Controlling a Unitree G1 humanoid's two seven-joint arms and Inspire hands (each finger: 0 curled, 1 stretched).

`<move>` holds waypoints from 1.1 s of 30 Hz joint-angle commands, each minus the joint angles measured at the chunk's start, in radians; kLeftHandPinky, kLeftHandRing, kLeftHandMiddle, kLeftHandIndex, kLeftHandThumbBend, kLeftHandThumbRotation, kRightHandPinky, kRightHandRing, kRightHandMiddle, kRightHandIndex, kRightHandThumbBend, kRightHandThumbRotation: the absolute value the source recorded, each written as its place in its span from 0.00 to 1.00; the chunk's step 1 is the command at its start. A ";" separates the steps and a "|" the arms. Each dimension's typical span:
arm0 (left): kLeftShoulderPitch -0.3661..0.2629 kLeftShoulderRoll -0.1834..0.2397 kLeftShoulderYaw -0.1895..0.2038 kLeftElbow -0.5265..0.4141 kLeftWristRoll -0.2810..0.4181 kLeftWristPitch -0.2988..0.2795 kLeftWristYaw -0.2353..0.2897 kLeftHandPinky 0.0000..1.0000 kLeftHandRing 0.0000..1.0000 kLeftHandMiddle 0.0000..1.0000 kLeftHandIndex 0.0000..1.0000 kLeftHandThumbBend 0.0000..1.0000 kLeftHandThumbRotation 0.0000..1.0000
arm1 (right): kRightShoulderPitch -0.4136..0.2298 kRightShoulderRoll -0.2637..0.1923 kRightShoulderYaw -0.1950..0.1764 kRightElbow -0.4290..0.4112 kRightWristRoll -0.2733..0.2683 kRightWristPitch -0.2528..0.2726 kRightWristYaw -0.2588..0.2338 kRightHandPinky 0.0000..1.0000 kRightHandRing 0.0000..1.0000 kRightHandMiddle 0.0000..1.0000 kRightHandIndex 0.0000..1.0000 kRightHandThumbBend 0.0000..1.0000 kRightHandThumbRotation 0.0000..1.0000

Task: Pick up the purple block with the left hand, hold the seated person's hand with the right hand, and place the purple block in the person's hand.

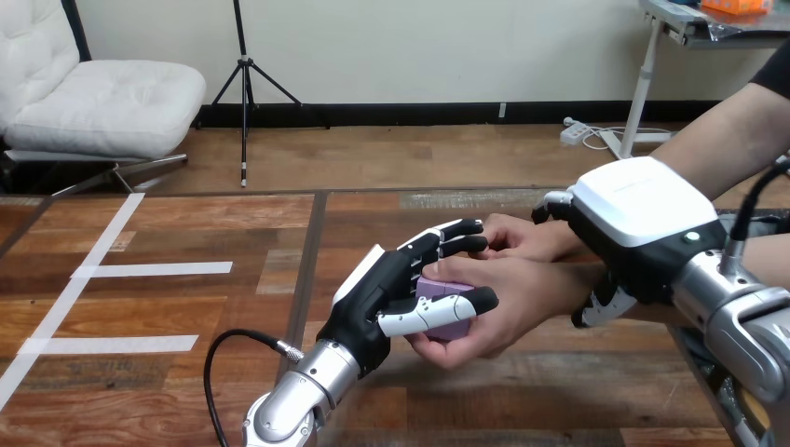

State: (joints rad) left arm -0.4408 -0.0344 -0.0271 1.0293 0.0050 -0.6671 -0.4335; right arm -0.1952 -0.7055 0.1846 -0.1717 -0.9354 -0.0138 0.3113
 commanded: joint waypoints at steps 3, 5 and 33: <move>-0.031 0.001 0.001 -0.028 -0.015 -0.026 -0.017 0.71 0.79 0.84 0.85 0.95 0.43 | -0.009 0.022 -0.092 -0.122 0.040 -0.001 -0.087 0.62 0.71 0.76 0.74 0.83 0.08; -0.029 0.000 0.005 -0.031 -0.022 -0.027 -0.022 0.71 0.79 0.84 0.84 0.95 0.42 | 0.009 0.033 -0.104 -0.147 0.053 0.004 -0.097 0.61 0.71 0.75 0.74 0.83 0.08; 0.021 0.001 0.030 -0.088 -0.105 -0.066 -0.073 0.70 0.77 0.82 0.82 0.90 0.39 | 0.257 0.266 -0.189 -0.363 0.188 -0.013 -0.329 0.58 0.70 0.73 0.73 0.73 0.00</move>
State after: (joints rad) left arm -0.4126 -0.0349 -0.0118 1.0049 -0.0774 -0.6986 -0.5007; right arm 0.0339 -0.4878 0.0274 -0.5083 -0.7726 0.0035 0.0543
